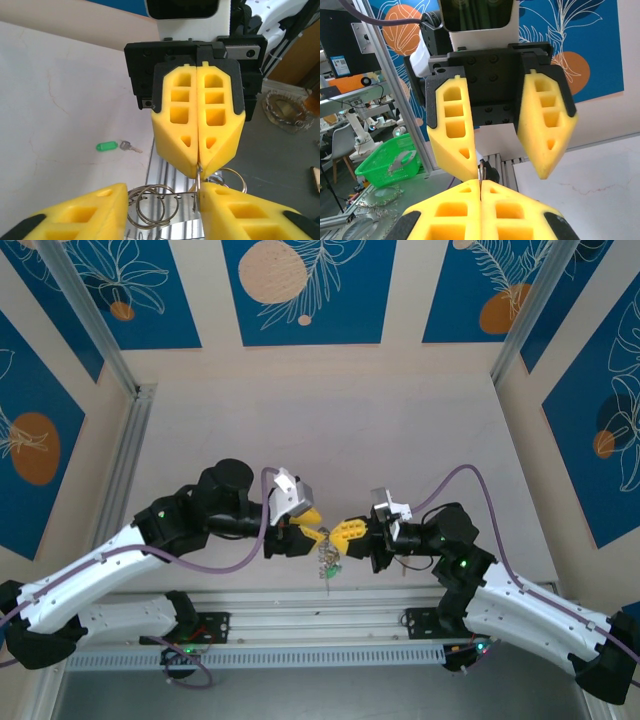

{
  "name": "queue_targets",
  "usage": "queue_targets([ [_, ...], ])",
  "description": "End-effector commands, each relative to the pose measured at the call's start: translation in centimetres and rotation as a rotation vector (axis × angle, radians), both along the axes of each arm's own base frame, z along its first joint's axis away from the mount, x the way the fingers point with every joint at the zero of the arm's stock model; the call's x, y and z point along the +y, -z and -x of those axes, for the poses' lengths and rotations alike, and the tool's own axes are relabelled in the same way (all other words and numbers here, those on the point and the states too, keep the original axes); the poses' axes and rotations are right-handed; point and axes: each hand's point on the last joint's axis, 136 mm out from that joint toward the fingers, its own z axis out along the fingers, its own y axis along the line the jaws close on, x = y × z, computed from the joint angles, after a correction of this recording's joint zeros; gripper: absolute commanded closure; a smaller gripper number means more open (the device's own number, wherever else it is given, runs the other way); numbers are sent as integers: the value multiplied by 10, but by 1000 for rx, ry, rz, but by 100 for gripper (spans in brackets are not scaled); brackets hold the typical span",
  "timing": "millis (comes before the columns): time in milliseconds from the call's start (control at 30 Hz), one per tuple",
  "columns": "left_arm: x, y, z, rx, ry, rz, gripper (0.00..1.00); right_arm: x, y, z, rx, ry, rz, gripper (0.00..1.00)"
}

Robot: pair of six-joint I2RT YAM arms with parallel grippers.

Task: Put the keys on the keyring

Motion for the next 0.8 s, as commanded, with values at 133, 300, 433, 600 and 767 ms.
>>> queue_targets([
  [133,0,-15,7,-27,25,41,84,-5,-8,0,-34,29,-40,100],
  [300,3,-19,10,-37,28,60,100,-6,-6,-2,-31,43,-41,100],
  [433,5,-21,11,-39,27,61,100,-5,-3,-6,-21,62,-33,100],
  [600,6,-20,11,-37,30,55,100,-5,-3,-10,-11,83,-27,100],
  [767,9,-19,7,-55,3,43,100,-5,2,-18,12,127,6,74],
])
